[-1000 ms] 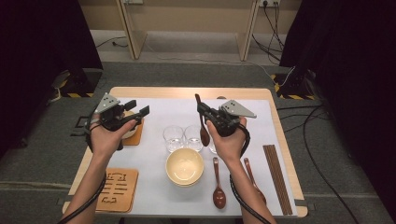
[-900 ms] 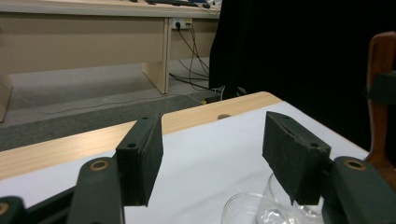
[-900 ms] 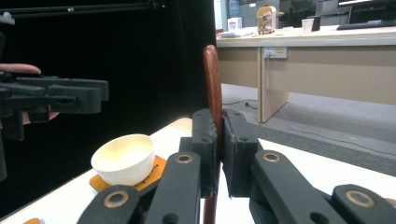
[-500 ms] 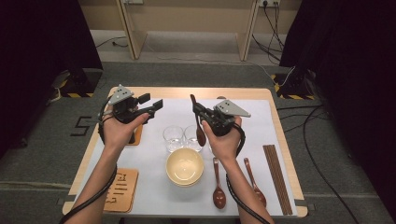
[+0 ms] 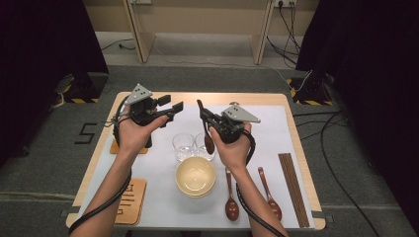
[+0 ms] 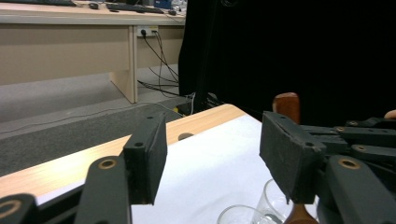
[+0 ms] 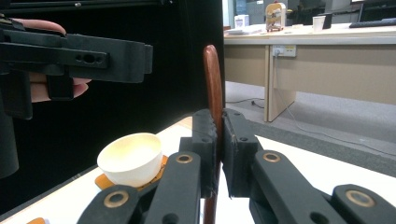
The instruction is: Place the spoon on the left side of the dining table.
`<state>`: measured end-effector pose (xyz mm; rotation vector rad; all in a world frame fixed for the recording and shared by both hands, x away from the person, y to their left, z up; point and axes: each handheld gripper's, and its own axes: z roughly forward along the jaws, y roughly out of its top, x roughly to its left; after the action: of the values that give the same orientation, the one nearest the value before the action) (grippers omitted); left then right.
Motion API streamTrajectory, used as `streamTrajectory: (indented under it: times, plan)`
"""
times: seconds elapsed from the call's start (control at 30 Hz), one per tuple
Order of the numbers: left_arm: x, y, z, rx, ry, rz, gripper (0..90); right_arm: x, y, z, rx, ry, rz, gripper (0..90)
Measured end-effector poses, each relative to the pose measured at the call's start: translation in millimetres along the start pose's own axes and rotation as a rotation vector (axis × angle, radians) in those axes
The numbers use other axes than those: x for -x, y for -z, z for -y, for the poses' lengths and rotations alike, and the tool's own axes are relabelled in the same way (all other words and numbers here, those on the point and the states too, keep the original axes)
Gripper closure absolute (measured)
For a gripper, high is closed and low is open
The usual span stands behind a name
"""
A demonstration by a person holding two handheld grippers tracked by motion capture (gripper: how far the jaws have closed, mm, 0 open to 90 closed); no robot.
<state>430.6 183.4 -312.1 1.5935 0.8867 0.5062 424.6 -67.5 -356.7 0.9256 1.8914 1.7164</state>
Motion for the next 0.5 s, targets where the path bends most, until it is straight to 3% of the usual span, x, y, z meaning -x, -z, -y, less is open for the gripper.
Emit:
streamTrajectory:
  times: [0.5]
  plan:
    - [13.7, -14.0, -7.1, -0.01, 0.005, 0.063, 45.3, -2.3, -3.5, -0.1, -0.001, 0.005, -0.002, 84.7]
